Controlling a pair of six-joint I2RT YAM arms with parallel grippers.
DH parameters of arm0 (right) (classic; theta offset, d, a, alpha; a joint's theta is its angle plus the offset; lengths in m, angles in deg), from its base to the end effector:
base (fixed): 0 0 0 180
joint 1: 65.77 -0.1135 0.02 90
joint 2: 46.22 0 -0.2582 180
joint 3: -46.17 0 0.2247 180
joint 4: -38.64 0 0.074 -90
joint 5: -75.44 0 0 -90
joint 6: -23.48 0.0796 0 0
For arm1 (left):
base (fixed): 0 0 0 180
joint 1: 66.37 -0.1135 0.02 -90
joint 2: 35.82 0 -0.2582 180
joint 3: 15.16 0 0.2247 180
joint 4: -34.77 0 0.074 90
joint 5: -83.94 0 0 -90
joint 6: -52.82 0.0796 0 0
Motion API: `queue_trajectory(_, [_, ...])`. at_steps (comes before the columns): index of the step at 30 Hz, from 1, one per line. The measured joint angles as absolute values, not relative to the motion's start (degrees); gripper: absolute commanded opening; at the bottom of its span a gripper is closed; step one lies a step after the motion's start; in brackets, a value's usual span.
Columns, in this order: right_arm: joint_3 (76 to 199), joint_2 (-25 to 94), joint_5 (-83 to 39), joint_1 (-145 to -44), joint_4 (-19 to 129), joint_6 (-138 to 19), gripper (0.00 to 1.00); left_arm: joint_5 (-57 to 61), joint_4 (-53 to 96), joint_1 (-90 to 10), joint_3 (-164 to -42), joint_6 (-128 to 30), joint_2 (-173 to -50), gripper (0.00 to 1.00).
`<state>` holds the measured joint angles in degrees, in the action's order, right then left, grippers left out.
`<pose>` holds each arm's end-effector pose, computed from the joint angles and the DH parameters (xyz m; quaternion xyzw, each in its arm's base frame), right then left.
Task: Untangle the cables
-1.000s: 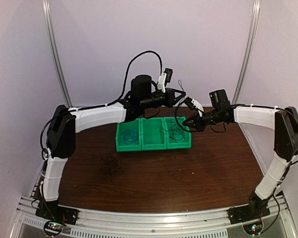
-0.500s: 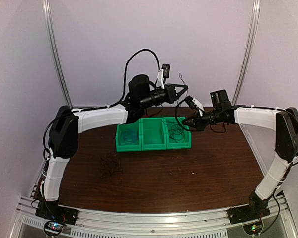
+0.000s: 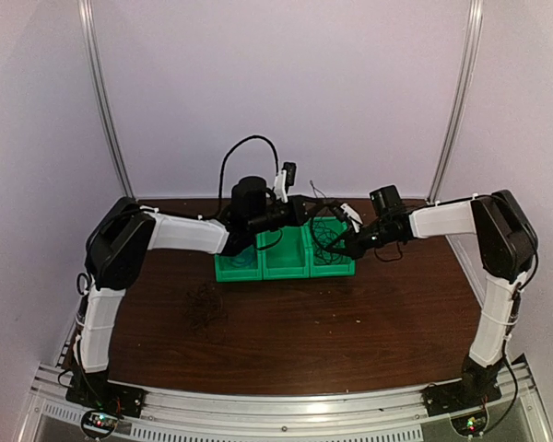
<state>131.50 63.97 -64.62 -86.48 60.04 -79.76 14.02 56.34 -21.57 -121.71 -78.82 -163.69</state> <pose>0.3521 0.1984 0.1710 -0.3962 0.7582 0.4138 0.3112 0.3615 -0.3975 0.2363 0.1427 0.6911 -0.5675 0.4243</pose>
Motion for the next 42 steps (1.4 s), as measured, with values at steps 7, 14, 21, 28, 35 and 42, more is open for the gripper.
queue_trajectory(7, [131.91,64.74,-60.01,-86.65,58.55,-76.26,0.00,10.28,51.43,-22.01,-121.67,-77.01,-163.06,0.00])
queue_trajectory(14, [133.88,64.76,-52.78,-87.88,58.81,-72.09,0.05,7.77,47.56,-21.96,-122.11,-74.45,-162.78,0.00])
queue_trajectory(21, [135.58,64.39,-49.10,-88.45,61.31,-72.46,0.29,5.52,42.49,-21.96,-125.50,-71.81,-162.82,0.00])
queue_trajectory(28, [131.41,55.08,-46.50,-88.42,69.81,-77.90,0.48,3.68,39.56,-21.94,-128.27,-69.14,-163.89,0.00])
queue_trajectory(35, [129.53,46.62,-44.73,-88.40,77.22,-83.65,0.53,3.70,38.07,-21.61,-131.48,-68.62,-167.32,0.00])
queue_trajectory(42, [127.96,48.61,-37.63,-87.57,82.46,-86.14,0.54,0.71,38.57,-21.26,-129.21,-67.39,-166.78,0.00])
